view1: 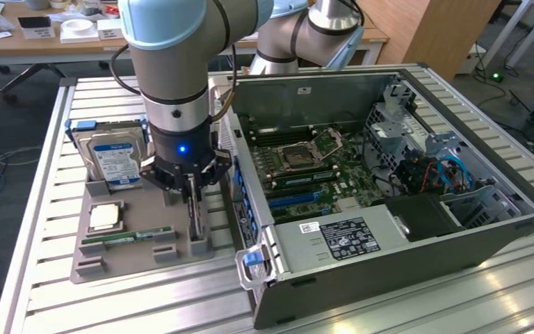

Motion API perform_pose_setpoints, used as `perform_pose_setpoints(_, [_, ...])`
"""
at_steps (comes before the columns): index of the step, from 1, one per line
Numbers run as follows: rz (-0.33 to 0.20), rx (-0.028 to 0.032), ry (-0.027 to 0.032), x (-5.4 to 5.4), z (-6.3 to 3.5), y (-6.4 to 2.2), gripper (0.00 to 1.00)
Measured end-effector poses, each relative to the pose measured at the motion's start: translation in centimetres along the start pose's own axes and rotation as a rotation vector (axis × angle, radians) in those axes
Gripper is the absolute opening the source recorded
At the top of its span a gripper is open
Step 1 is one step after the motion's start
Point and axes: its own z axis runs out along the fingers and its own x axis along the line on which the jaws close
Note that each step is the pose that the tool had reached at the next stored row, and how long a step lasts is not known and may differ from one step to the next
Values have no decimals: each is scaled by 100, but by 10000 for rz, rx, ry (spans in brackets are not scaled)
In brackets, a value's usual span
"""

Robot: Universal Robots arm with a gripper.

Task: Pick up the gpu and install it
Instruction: 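Pick up the gpu and move the gpu toward the slot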

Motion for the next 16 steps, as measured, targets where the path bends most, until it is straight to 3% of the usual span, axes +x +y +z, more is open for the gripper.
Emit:
perform_pose_setpoints(7, [0, 6, 3, 0, -30, 1, 27])
perform_pose_setpoints(16, [1, 5, 2, -5, -228, 10, 27])
